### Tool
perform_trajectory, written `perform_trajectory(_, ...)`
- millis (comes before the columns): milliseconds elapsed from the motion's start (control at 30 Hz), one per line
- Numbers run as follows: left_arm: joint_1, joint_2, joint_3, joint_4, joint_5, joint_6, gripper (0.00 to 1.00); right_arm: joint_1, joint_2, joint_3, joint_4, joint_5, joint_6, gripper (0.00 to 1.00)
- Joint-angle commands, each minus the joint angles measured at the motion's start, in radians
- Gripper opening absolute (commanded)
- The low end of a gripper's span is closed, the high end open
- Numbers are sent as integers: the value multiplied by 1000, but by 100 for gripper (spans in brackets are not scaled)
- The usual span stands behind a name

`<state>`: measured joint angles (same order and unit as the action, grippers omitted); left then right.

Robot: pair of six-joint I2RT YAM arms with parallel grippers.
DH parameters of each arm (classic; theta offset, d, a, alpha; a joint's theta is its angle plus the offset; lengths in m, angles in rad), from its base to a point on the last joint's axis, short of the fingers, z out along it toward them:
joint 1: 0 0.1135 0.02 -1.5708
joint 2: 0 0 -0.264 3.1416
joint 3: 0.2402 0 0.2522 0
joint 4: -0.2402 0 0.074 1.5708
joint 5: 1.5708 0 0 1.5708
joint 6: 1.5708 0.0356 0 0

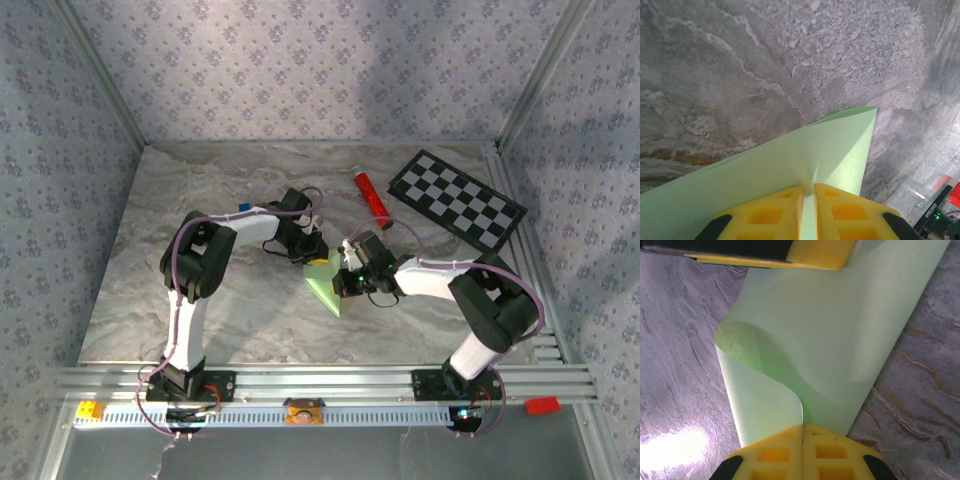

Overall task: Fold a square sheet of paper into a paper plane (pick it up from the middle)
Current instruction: Third fold the triangle at the center of the table.

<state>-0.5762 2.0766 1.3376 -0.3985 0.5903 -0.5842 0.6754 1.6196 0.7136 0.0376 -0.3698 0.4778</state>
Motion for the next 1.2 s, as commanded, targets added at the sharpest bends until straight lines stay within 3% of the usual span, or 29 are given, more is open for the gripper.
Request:
perform_trajectory(0, -7, 22, -40, -55, -46, 6, 15, -5, 13, 26, -25, 15, -11, 0)
perform_trajectory(1167, -7, 21, -12, -61, -41, 7, 15, -7, 45, 32, -56, 20, -21, 0)
